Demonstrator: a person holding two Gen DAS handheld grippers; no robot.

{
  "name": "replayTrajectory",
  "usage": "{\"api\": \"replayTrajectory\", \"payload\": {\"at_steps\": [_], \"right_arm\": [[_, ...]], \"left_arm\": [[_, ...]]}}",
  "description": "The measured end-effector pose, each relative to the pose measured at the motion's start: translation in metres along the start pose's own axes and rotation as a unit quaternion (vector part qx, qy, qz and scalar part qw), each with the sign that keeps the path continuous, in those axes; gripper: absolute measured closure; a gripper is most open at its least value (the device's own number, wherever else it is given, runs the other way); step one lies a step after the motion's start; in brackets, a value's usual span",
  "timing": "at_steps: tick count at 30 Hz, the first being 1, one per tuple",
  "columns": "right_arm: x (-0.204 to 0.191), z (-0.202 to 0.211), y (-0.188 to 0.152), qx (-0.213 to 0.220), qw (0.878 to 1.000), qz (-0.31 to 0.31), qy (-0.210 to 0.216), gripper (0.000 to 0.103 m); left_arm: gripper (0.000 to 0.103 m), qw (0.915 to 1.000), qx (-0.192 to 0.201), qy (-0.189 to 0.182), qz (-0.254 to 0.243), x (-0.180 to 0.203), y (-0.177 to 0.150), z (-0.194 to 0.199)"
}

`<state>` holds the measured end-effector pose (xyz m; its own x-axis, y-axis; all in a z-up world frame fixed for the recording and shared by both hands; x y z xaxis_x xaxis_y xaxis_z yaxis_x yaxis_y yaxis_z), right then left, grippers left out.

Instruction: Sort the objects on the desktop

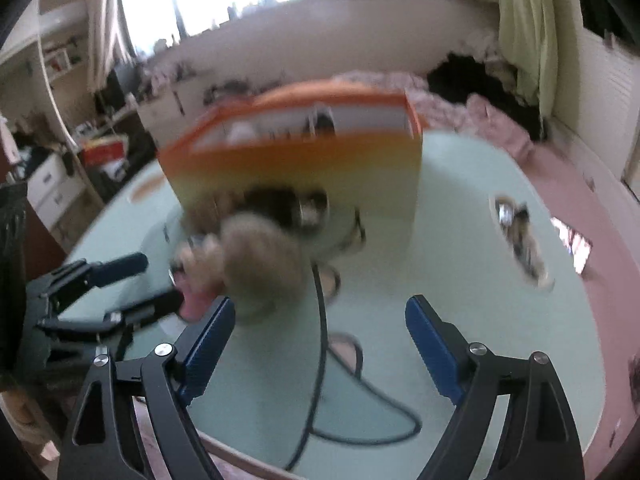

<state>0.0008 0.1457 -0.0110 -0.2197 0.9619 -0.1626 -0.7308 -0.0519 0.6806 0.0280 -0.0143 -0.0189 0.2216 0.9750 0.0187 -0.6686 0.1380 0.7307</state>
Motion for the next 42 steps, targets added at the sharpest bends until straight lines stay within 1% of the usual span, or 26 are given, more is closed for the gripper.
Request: {"api": "replayTrajectory", "payload": {"at_steps": [1,2,3,4,5,11,20,42], "right_arm": [[0.0,-0.006,-0.001,-0.008,1.0,0.013,-0.019,0.008],[0.002,-0.013,-0.001,-0.015,0.999,0.028,-0.042,0.0],[0.007,-0.015,-0.003,-0.001,0.999,0.025,-0.035,0.001],[0.009,-0.015,-0.004,0.009,0.999,0.02,-0.037,0.0],[0.011,-0.015,-0.005,0.012,0.999,0.02,-0.037,0.0],[0.017,-0.016,-0.013,0.027,0.999,0.024,-0.033,0.0],[0.014,-0.01,-0.008,0.029,0.999,0.028,-0.029,0.0],[0.014,-0.009,-0.007,0.028,0.999,0.028,-0.03,0.0]], "left_arm": [[0.008,0.9999,-0.008,0.01,-0.007,0.002,0.0,-0.003],[0.003,0.9995,-0.015,0.019,-0.019,0.006,0.001,-0.007],[0.0,0.9991,-0.024,0.02,-0.03,0.009,0.0,-0.011],[0.0,0.9986,-0.023,0.023,-0.042,0.013,0.0,-0.013],[0.0,0.9984,-0.02,0.013,-0.052,0.017,-0.001,-0.015],[0.0,0.9981,-0.014,0.004,-0.06,0.024,-0.003,-0.014],[0.0,0.998,-0.011,0.0,-0.062,0.022,-0.001,-0.011],[0.0,0.998,-0.01,0.0,-0.063,0.022,-0.002,-0.01]]}}
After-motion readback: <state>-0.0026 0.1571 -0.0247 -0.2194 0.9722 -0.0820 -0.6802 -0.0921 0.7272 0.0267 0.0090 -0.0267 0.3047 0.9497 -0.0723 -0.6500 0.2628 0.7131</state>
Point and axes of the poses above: each gripper's, at about its wrist camera, not at the fingertips, and z roughly against the way its jaws point, x to its right, y to its top, the point moved 2 cm from there along -z, roughly the way its jaws point, and after that the axes turned 5 degrees about -z, right-handed, at the moved point
